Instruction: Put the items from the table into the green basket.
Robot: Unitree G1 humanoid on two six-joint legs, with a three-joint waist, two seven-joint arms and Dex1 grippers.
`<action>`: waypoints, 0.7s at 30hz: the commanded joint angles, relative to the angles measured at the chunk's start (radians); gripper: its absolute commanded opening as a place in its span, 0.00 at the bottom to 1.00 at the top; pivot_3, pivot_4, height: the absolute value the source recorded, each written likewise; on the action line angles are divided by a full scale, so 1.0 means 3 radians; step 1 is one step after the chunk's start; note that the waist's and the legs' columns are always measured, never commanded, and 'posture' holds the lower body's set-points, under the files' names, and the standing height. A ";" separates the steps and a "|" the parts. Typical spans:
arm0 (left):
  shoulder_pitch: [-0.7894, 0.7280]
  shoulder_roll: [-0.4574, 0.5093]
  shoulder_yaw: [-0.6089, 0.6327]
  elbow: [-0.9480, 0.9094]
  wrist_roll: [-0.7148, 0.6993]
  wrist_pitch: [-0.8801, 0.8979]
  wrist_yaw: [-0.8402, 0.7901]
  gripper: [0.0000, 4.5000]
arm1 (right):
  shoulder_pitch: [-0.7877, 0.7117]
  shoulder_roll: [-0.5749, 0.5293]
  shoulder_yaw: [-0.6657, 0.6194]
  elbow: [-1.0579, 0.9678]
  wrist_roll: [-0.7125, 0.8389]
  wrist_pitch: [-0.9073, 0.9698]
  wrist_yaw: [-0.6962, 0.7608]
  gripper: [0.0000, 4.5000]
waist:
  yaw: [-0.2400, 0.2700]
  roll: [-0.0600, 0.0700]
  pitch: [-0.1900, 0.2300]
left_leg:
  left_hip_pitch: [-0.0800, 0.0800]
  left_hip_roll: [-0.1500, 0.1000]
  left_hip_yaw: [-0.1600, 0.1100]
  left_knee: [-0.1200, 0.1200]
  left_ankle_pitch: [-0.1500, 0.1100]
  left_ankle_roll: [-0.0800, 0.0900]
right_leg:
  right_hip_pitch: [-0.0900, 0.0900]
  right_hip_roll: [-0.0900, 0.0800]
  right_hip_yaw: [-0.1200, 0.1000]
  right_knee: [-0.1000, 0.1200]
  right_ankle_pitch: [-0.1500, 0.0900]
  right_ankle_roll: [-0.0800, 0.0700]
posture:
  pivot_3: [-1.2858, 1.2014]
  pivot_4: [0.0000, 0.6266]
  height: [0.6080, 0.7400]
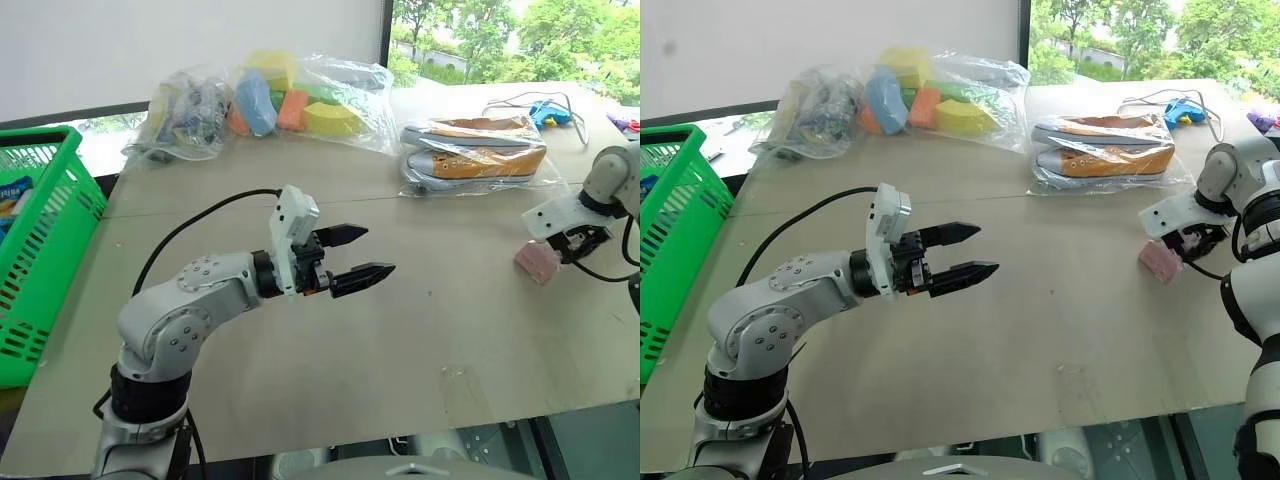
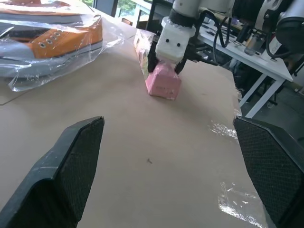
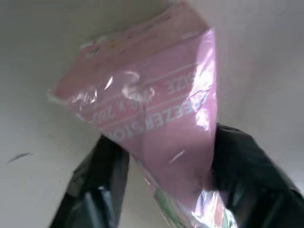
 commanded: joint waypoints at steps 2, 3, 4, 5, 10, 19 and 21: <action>0.0163 0.0090 0.0199 0.0011 0.0167 -0.0221 0.0086 1.00 | -0.0058 0.0348 -0.0531 -0.0131 0.0631 0.0296 0.0379 0.15 | -0.0068 -0.0001 0.0000 | 0.0003 0.0002 -0.0003 -0.0002 0.0003 -0.0004 | 0.0002 0.0004 -0.0001 0.0000 0.0002 -0.0004 | 0.55 0.24 1.00; 0.0223 0.0091 0.0232 0.0020 0.0175 -0.0253 0.0091 1.00 | -0.0104 0.0463 -0.0663 -0.0163 0.0825 0.0499 0.0473 0.06 | -0.0075 -0.0001 0.0000 | 0.0004 0.0006 -0.0004 -0.0002 0.0005 -0.0009 | 0.0002 0.0009 -0.0002 0.0000 0.0005 -0.0008 | 0.55 0.24 1.00; 0.0303 0.0099 0.0266 0.0027 0.0207 -0.0300 0.0098 1.00 | -0.0160 0.0592 -0.0833 -0.0218 0.1013 0.0727 0.0529 0.05 | -0.0111 -0.0001 0.0000 | 0.0005 0.0007 -0.0004 -0.0002 0.0006 -0.0010 | 0.0002 0.0010 -0.0001 0.0000 0.0006 -0.0010 | 0.55 0.24 1.00; 0.0353 0.0103 0.0285 0.0038 0.0232 -0.0337 0.0100 1.00 | -0.0192 0.0671 -0.0941 -0.0266 0.1129 0.0884 0.0556 0.04 | -0.0138 -0.0001 0.0000 | 0.0009 0.0010 -0.0002 -0.0003 0.0007 -0.0012 | 0.0004 0.0016 0.0003 0.0001 0.0009 -0.0015 | 0.56 0.23 1.00; 0.0647 0.0057 0.0655 0.0041 0.0161 -0.0447 0.0246 1.00 | -0.0637 0.0949 -0.1451 -0.0716 0.1916 0.2275 0.0571 0.04 | -0.0117 0.0009 0.0006 | 0.0022 0.0018 -0.0002 -0.0008 0.0011 -0.0018 | -0.0005 0.0024 0.0004 0.0040 0.0005 -0.0035 | 0.56 0.21 1.00; 0.0186 -0.0032 0.1175 0.0022 -0.1118 -0.0297 0.0862 1.00 | -0.1654 0.1139 -0.3042 -0.0734 0.3241 0.4207 -0.1120 0.03 | 0.0176 -0.0005 -0.0034 | -0.0030 0.0011 -0.0055 -0.0013 0.0030 -0.0052 | -0.0033 0.0009 -0.0054 0.0035 -0.0001 -0.0061 | 0.57 0.10 1.00; -0.0062 -0.0049 0.1109 0.0112 -0.1242 -0.0320 0.0961 1.00 | -0.1696 0.1203 -0.3341 -0.0834 0.3510 0.4421 -0.1466 0.03 | 0.0213 -0.0008 -0.0055 | -0.0037 0.0006 -0.0057 -0.0013 0.0030 -0.0052 | -0.0035 0.0006 -0.0058 0.0028 -0.0001 -0.0060 | 0.57 0.07 1.00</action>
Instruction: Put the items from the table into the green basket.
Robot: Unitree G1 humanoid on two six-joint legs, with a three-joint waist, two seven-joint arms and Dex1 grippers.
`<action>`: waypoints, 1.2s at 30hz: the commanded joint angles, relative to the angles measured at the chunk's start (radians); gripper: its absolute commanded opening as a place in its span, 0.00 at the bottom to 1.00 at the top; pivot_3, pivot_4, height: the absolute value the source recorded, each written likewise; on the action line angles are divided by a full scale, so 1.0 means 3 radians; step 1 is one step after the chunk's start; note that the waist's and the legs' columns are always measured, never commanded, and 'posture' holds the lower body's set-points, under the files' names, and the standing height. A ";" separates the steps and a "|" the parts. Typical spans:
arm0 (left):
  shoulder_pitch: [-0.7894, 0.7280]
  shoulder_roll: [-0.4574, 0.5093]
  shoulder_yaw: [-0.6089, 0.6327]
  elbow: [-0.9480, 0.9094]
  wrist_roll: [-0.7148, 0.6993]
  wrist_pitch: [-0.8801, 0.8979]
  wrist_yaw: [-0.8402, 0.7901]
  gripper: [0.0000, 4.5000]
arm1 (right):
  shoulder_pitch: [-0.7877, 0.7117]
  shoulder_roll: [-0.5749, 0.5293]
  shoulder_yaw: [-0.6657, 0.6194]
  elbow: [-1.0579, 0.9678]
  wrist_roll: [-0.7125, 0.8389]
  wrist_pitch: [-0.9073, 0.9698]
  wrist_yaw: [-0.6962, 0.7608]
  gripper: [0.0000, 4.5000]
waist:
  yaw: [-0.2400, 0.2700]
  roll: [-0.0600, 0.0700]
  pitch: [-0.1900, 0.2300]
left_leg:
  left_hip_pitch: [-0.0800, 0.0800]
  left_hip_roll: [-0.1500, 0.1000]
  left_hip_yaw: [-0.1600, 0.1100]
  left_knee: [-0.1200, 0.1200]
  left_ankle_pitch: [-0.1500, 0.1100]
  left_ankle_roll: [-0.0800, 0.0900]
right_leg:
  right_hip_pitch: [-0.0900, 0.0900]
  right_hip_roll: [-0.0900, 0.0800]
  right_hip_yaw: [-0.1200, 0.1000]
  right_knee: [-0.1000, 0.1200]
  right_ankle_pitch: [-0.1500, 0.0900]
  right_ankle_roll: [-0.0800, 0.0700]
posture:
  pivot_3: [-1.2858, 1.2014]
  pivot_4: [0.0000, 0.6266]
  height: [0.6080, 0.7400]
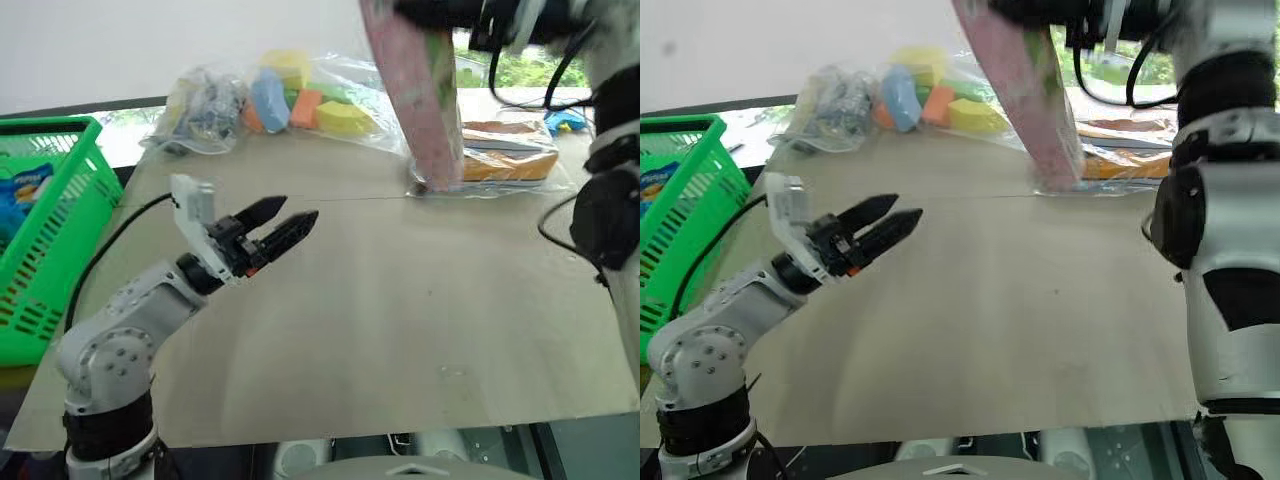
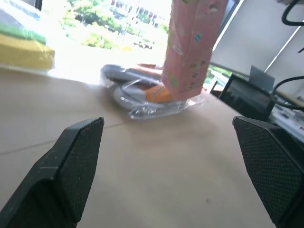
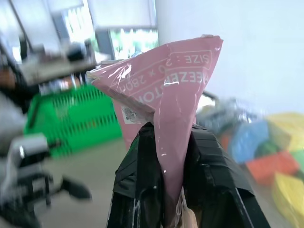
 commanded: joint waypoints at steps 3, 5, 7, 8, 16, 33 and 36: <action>-0.0655 -0.0023 -0.0102 0.0242 -0.0339 -0.0073 0.0174 1.00 | 0.0020 0.0212 -0.0615 -0.0617 0.0736 0.0673 -0.0763 0.03 | 0.0017 -0.0001 -0.0069 | -0.0016 -0.0008 0.0003 0.0004 0.0001 0.0002 | -0.0008 -0.0003 0.0000 -0.0002 0.0001 0.0003 | 0.57 0.04 1.00; -0.0868 0.0000 -0.0166 0.0394 -0.0351 -0.0065 0.0112 1.00 | 0.0143 0.0359 -0.0739 -0.1001 0.1017 0.0972 -0.0909 0.03 | 0.0015 -0.0003 -0.0095 | -0.0039 -0.0008 0.0000 0.0015 0.0002 0.0002 | -0.0030 0.0001 -0.0003 0.0010 0.0007 0.0011 | 0.57 0.02 1.00; -0.1031 0.0013 -0.0259 0.0524 -0.0350 -0.0036 0.0003 1.00 | 0.0263 0.0517 -0.0817 -0.1329 0.1223 0.1138 -0.1109 0.03 | 0.0007 0.0000 -0.0113 | -0.0040 -0.0005 0.0001 0.0016 0.0002 0.0001 | -0.0030 0.0009 -0.0003 0.0015 0.0007 0.0013 | 0.56 0.00 1.00; -0.1083 0.0024 -0.0305 0.0574 -0.0320 -0.0028 -0.0062 1.00 | 0.0318 0.0582 -0.0831 -0.1459 0.1304 0.1183 -0.1174 0.03 | 0.0004 0.0000 -0.0128 | -0.0040 -0.0003 0.0001 0.0016 0.0003 0.0001 | -0.0030 0.0012 -0.0003 0.0016 0.0007 0.0013 | 0.56 0.00 1.00; -0.1343 0.0008 -0.0639 0.0817 -0.0082 -0.0019 -0.0367 1.00 | 0.0731 0.0911 -0.0932 -0.2480 0.2224 0.1834 -0.1533 0.03 | -0.0025 0.0000 -0.0200 | -0.0034 -0.0003 0.0004 0.0020 0.0004 0.0001 | -0.0027 0.0031 0.0002 0.0017 0.0008 0.0013 | 0.54 0.00 1.00; -0.1342 0.0000 -0.0646 0.0872 0.0124 -0.0020 -0.0545 0.31 | 0.1382 0.0958 -0.0799 -0.3053 0.2795 0.1594 -0.2063 0.33 | -0.0254 0.0007 -0.0272 | -0.0023 -0.0001 0.0011 0.0024 0.0005 0.0003 | -0.0022 0.0034 0.0018 0.0025 0.0012 0.0019 | 0.53 0.00 1.00; -0.1235 0.0038 -0.0536 0.0857 0.0145 -0.0036 -0.0470 0.31 | 0.1646 0.0783 -0.0553 -0.3361 0.2529 0.1389 -0.2039 0.66 | -0.0258 0.0008 -0.0276 | -0.0023 -0.0001 0.0011 0.0025 0.0005 0.0003 | -0.0022 0.0032 0.0019 0.0025 0.0012 0.0019 | 0.53 0.00 1.00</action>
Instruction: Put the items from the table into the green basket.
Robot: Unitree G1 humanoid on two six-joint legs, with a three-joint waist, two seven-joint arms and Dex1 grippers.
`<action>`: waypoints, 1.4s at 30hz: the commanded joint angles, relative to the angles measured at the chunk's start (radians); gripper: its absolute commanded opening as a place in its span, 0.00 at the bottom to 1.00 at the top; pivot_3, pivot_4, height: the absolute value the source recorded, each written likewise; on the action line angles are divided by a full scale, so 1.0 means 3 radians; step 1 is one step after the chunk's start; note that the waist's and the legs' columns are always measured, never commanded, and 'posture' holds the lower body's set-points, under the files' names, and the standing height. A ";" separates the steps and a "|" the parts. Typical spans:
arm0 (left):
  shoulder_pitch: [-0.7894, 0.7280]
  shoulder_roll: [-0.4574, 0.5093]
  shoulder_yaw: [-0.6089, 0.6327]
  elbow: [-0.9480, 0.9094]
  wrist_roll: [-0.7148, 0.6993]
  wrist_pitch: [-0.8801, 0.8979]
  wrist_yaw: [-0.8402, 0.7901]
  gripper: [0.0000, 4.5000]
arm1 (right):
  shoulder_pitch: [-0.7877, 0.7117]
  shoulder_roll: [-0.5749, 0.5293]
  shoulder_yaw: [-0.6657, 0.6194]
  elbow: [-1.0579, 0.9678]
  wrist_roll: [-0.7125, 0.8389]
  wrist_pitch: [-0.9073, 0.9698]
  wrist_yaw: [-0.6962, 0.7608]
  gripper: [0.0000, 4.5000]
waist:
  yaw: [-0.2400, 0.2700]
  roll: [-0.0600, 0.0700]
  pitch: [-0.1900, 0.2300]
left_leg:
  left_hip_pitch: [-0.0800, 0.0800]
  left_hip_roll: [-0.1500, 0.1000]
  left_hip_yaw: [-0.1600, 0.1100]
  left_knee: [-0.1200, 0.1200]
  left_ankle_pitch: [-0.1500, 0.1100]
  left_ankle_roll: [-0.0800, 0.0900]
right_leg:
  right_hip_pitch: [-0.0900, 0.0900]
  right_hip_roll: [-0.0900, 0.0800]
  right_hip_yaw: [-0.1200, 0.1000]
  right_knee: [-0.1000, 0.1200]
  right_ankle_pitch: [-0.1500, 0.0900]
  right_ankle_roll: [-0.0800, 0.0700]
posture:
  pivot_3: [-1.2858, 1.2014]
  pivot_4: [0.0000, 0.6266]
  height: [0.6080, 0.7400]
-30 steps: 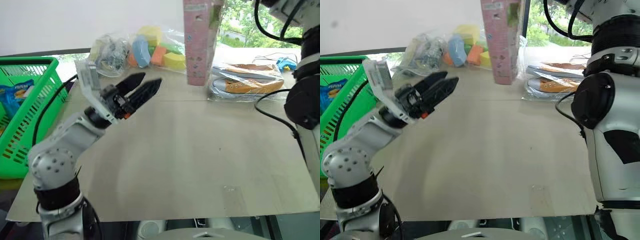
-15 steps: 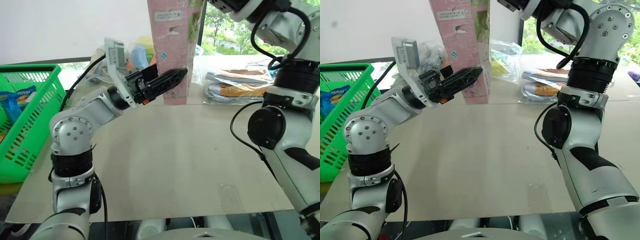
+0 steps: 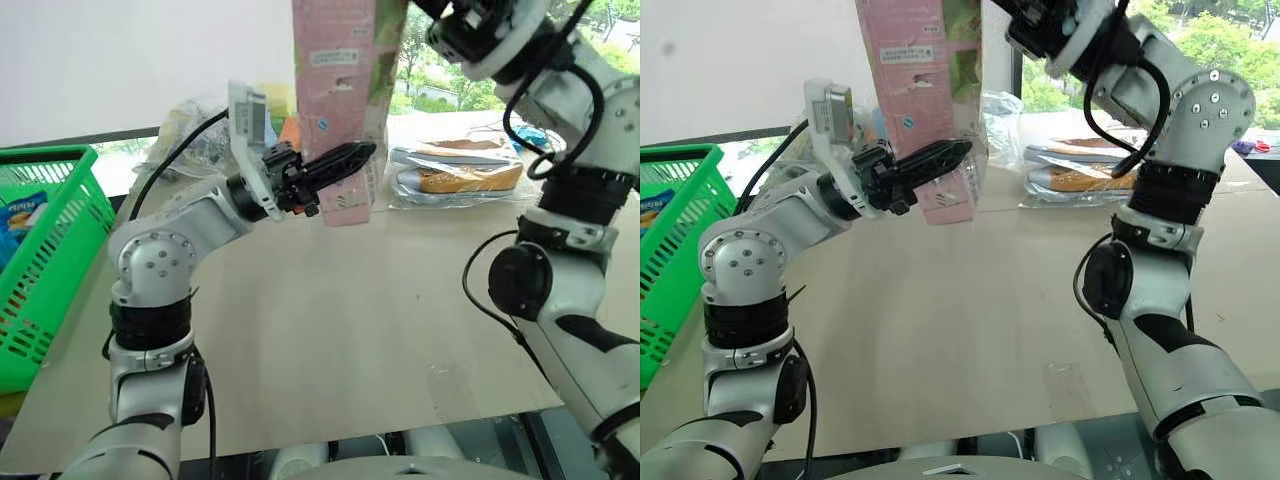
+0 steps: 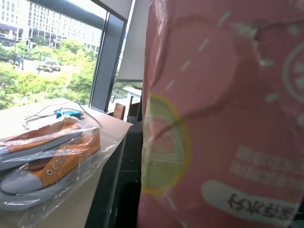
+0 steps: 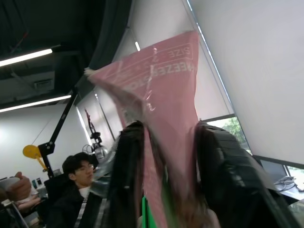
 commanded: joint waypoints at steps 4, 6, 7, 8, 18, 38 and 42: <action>0.0281 0.0167 0.0466 -0.0032 0.0173 -0.0181 0.0255 0.31 | 0.0741 -0.0656 0.0731 -0.0916 -0.0651 -0.0566 0.0379 0.86 | -0.0001 0.0000 -0.0007 | 0.0001 0.0001 0.0000 0.0000 0.0000 0.0001 | 0.0000 -0.0001 0.0000 -0.0001 0.0000 0.0000 | 0.53 0.00 1.00; 0.0479 0.0287 0.0535 0.0025 0.0495 -0.0333 0.0315 0.31 | 0.1158 -0.0913 0.1058 -0.1225 -0.0935 -0.0777 0.0541 0.86 | 0.0000 -0.0001 -0.0015 | 0.0001 0.0002 0.0000 -0.0001 -0.0001 0.0001 | 0.0000 -0.0001 0.0001 -0.0003 0.0000 0.0000 | 0.53 0.00 1.00; 0.0558 0.0338 0.0539 0.0042 0.0627 -0.0394 0.0312 0.31 | 0.1306 -0.0996 0.1171 -0.1331 -0.1026 -0.0860 0.0597 0.86 | -0.0003 -0.0001 -0.0017 | 0.0002 0.0002 0.0002 -0.0001 -0.0001 0.0002 | 0.0000 -0.0001 0.0003 -0.0003 -0.0001 0.0000 | 0.53 0.00 1.00; 0.0690 0.0436 0.0501 0.0036 0.0821 -0.0482 0.0265 0.31 | 0.1486 -0.1090 0.1316 -0.1456 -0.1157 -0.0969 0.0642 0.86 | -0.0005 0.0000 -0.0017 | 0.0005 0.0002 0.0004 -0.0001 -0.0001 0.0002 | 0.0001 -0.0001 0.0004 -0.0003 -0.0001 0.0000 | 0.53 0.00 1.00; 0.1784 0.0915 0.1295 -0.0476 0.0993 -0.0424 0.0188 0.31 | 0.2591 -0.1415 0.1787 -0.2179 -0.1803 -0.1558 0.0597 0.86 | 0.0027 -0.0009 -0.0018 | 0.0032 0.0006 0.0011 -0.0004 -0.0009 0.0014 | 0.0024 0.0000 0.0013 -0.0007 -0.0003 0.0001 | 0.55 0.00 1.00; -0.0597 0.2621 0.0425 0.4636 0.3443 -0.2735 0.0262 0.38 | 0.1634 -0.1185 0.1913 -0.2031 -0.1623 -0.1685 0.1019 0.87 | 0.0216 -0.0038 -0.0035 | 0.0054 0.0005 0.0002 -0.0013 -0.0016 0.0019 | 0.0046 -0.0007 -0.0020 -0.0015 -0.0011 -0.0014 | 0.55 0.00 1.00; -0.0688 0.2635 0.0406 0.4955 0.3526 -0.2905 0.0350 0.71 | 0.1691 -0.1199 0.1914 -0.2065 -0.1662 -0.1685 0.0987 0.87 | 0.0190 -0.0062 -0.0051 | 0.0045 0.0006 0.0000 -0.0011 -0.0017 0.0021 | 0.0039 -0.0011 -0.0024 -0.0017 -0.0009 -0.0010 | 0.55 0.00 1.00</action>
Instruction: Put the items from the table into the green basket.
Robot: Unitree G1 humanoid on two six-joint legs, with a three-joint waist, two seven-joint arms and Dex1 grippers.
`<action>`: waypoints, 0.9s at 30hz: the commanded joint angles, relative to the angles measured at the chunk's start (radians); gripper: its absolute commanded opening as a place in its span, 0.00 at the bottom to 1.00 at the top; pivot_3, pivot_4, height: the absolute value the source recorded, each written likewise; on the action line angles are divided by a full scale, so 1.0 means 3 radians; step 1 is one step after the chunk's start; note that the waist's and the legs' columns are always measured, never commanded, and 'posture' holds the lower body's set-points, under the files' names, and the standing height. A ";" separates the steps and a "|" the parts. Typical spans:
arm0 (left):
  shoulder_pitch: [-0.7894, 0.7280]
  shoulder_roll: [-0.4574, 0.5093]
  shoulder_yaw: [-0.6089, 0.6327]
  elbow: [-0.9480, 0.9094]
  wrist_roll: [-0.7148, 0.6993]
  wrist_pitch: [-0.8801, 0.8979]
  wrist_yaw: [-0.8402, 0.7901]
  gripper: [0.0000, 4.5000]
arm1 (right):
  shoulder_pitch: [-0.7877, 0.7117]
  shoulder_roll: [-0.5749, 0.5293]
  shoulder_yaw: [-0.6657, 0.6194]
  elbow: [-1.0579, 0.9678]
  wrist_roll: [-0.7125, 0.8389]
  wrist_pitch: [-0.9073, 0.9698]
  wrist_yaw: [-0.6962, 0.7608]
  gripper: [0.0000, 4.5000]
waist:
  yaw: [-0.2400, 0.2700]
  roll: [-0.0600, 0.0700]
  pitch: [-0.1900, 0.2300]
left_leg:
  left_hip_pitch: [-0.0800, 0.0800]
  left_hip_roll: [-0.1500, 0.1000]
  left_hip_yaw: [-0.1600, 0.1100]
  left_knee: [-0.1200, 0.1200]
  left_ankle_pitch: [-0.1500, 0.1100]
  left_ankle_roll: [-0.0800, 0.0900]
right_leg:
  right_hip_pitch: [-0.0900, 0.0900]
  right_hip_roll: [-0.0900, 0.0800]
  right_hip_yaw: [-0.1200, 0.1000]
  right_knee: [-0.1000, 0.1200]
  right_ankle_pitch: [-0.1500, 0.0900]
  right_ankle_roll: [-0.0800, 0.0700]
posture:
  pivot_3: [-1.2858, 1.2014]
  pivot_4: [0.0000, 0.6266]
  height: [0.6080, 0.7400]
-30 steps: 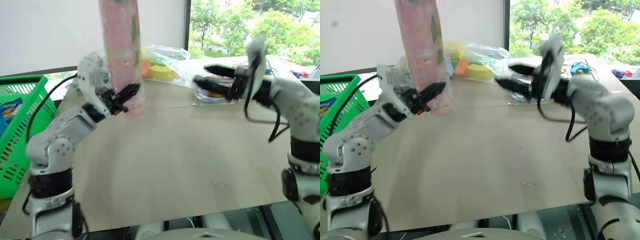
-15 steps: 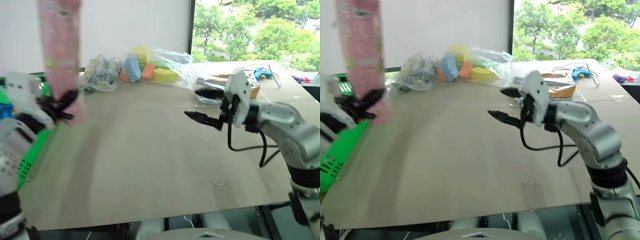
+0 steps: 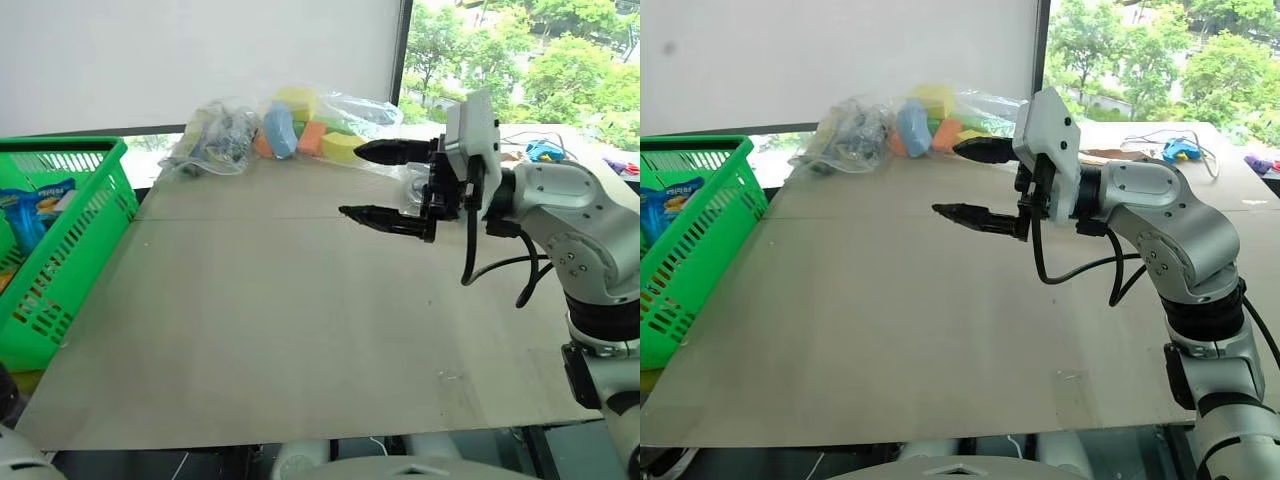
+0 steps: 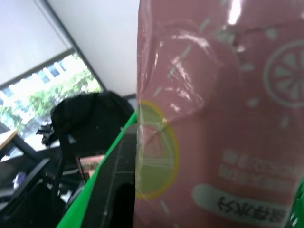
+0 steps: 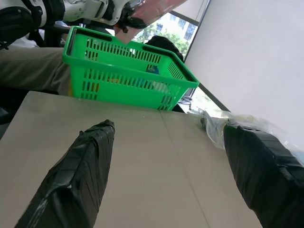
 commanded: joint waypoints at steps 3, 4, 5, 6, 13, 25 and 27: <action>-0.0250 0.0090 0.0159 0.0117 -0.0010 -0.0437 0.0307 0.99 | 0.0036 -0.0033 -0.0099 -0.0118 0.0001 -0.0021 -0.0071 0.87 | -0.0023 -0.0030 -0.0019 | -0.0005 0.0003 -0.0003 0.0000 0.0000 -0.0001 | -0.0008 -0.0001 0.0001 0.0005 0.0000 -0.0001 | 0.54 0.00 1.00; -0.0301 0.0071 0.0180 0.0090 -0.0039 -0.0505 0.0288 0.99 | 0.0039 -0.0032 -0.0114 -0.0119 0.0008 -0.0021 -0.0079 0.87 | -0.0023 -0.0034 -0.0021 | -0.0008 0.0005 -0.0008 0.0000 0.0000 -0.0002 | -0.0009 -0.0002 0.0005 0.0005 0.0000 -0.0002 | 0.54 0.00 1.00; -0.0338 0.0056 0.0194 0.0078 -0.0054 -0.0549 0.0266 0.99 | 0.0040 -0.0032 -0.0123 -0.0119 0.0015 -0.0022 -0.0085 0.87 | -0.0022 -0.0033 -0.0022 | -0.0009 0.0006 -0.0009 0.0000 0.0000 -0.0002 | -0.0010 -0.0003 0.0004 0.0005 0.0001 -0.0002 | 0.54 0.00 1.00; -0.0388 -0.0008 0.0237 0.0006 -0.0132 -0.0554 0.0125 0.99 | 0.0041 -0.0031 -0.0129 -0.0110 0.0012 -0.0033 -0.0091 0.87 | -0.0022 -0.0033 -0.0022 | -0.0008 0.0005 -0.0009 0.0000 0.0000 -0.0002 | -0.0010 -0.0005 0.0005 0.0006 0.0001 -0.0002 | 0.55 0.00 1.00; -0.0190 -0.0333 0.0321 -0.0590 -0.0335 -0.0313 -0.0285 0.99 | -0.0003 0.0016 -0.0062 0.0019 -0.0071 -0.0104 -0.0086 0.87 | -0.0027 -0.0023 -0.0026 | -0.0008 0.0005 0.0002 -0.0001 0.0000 -0.0002 | -0.0010 -0.0016 0.0003 0.0009 0.0001 -0.0003 | 0.56 0.00 1.00; 0.0937 -0.1361 0.0458 -0.3503 -0.1185 0.1100 -0.0311 0.99 | 0.0044 -0.0020 -0.0015 0.0126 -0.0251 -0.0157 -0.0059 0.87 | -0.0010 -0.0023 -0.0027 | -0.0010 0.0005 0.0002 -0.0001 0.0000 -0.0002 | -0.0013 -0.0019 0.0006 0.0012 0.0001 -0.0003 | 0.56 0.00 1.00; 0.0873 -0.1555 0.0411 -0.3857 -0.1371 0.1469 -0.0185 0.99 | 0.0074 -0.0030 -0.0056 0.0168 -0.0353 -0.0163 -0.0178 0.87 | -0.0006 -0.0024 -0.0028 | -0.0010 0.0004 0.0000 0.0000 0.0001 -0.0002 | -0.0012 -0.0018 0.0003 0.0013 0.0002 -0.0003 | 0.56 0.00 1.00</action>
